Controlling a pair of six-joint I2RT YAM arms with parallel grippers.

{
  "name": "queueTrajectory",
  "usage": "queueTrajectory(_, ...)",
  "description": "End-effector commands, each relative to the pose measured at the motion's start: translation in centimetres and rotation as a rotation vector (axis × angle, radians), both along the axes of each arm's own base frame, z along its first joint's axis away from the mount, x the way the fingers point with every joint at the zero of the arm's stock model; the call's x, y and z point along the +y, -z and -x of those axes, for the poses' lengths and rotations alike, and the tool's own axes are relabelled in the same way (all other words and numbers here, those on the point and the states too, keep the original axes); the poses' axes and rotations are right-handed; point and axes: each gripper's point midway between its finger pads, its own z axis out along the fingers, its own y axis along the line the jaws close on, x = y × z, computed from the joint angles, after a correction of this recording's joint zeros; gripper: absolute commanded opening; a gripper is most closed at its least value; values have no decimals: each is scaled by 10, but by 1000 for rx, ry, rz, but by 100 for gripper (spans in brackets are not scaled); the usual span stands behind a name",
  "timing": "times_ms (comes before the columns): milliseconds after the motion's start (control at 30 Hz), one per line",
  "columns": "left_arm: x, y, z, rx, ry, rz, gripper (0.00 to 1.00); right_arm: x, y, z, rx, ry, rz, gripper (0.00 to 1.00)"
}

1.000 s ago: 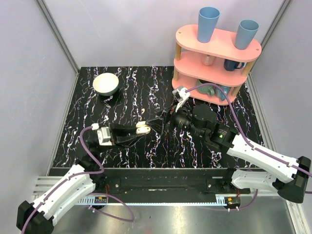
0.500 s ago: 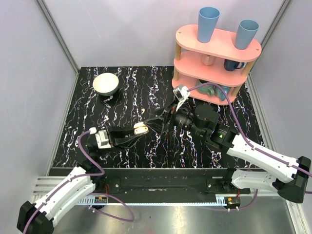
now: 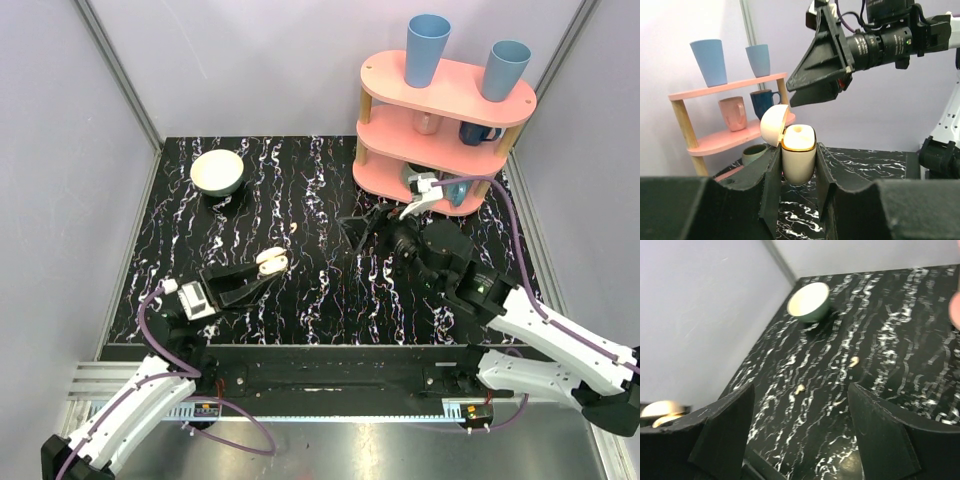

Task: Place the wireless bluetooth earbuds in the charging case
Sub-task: Pick up the right earbud from the center of the board.

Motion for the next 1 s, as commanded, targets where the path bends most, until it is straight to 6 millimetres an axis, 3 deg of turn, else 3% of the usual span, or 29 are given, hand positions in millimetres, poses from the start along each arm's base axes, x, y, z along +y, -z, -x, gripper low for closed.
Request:
queueTrajectory(0,12,-18,-1,-63,-89,8,0,-38,28,-26,107,200,43,81)
queueTrajectory(33,14,-21,1,-74,-94,11,0,-48,38,-35,157,237,47,81)
queueTrajectory(133,18,-22,1,-67,-114,4,0,-46,61,-46,259,219,47,80)
queueTrajectory(367,22,-29,4,-64,-123,6,0,1,108,-75,381,137,169,79)
queueTrajectory(667,29,-41,13,-91,-146,-26,0,50,146,-126,408,50,257,76)
queueTrajectory(967,38,-43,11,-97,-215,-52,0,78,182,-155,487,14,250,76)
